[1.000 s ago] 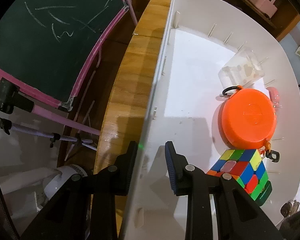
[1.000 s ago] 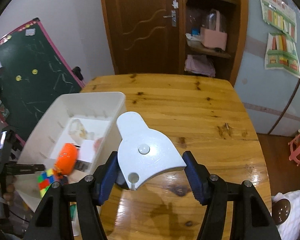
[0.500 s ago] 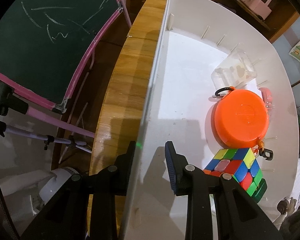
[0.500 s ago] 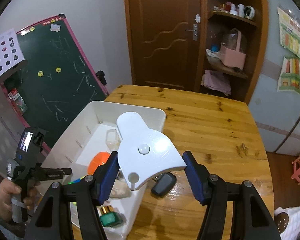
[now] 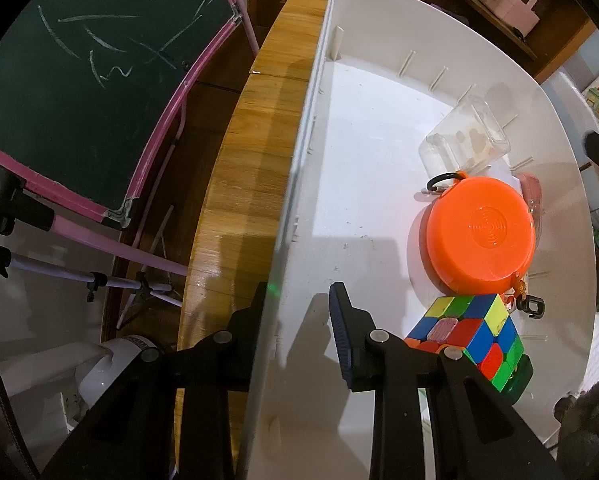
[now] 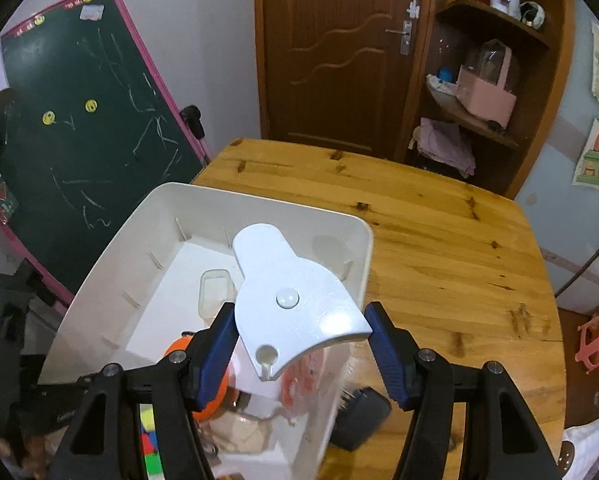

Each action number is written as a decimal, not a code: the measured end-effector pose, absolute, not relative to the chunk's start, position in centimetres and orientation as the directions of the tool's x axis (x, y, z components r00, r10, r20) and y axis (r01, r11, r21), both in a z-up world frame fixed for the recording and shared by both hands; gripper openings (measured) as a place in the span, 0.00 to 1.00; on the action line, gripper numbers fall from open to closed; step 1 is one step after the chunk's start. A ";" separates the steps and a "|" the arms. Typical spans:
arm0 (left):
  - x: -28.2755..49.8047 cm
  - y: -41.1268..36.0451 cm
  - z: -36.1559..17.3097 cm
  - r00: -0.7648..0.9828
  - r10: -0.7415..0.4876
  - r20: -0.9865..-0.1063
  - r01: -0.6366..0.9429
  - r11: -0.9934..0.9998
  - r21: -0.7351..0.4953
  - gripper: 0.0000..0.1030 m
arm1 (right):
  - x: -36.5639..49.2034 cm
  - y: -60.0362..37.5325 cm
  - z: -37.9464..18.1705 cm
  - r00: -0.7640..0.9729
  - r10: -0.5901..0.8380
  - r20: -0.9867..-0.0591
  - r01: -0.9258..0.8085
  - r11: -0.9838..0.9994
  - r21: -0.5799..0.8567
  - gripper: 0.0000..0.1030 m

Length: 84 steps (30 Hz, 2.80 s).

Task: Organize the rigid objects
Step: 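Carry the white clip into the white bin and release it, then move the right gripper back toward the black charger on the table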

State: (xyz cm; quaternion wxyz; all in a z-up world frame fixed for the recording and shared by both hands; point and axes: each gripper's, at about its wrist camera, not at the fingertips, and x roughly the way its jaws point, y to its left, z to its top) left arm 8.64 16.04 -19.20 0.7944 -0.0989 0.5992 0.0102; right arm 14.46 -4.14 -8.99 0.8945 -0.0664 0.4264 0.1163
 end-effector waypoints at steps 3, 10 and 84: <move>8.6 16.0 -19.2 0.281 -0.102 -0.954 -0.135 0.980 -0.145 0.30 | 15.6 -3.2 -9.7 0.597 0.139 -0.790 -0.262 0.965 -0.029 0.63; 8.7 16.0 -19.2 0.282 -0.102 -0.954 -0.136 0.980 -0.145 0.30 | 18.3 -1.9 -11.9 0.534 0.096 -0.840 -0.242 0.969 -0.043 0.63; 8.7 15.6 -19.3 0.282 -0.004 -0.959 -0.176 0.983 -0.056 0.30 | 11.1 -14.8 -16.0 0.480 0.239 -0.844 -0.316 0.945 0.088 0.69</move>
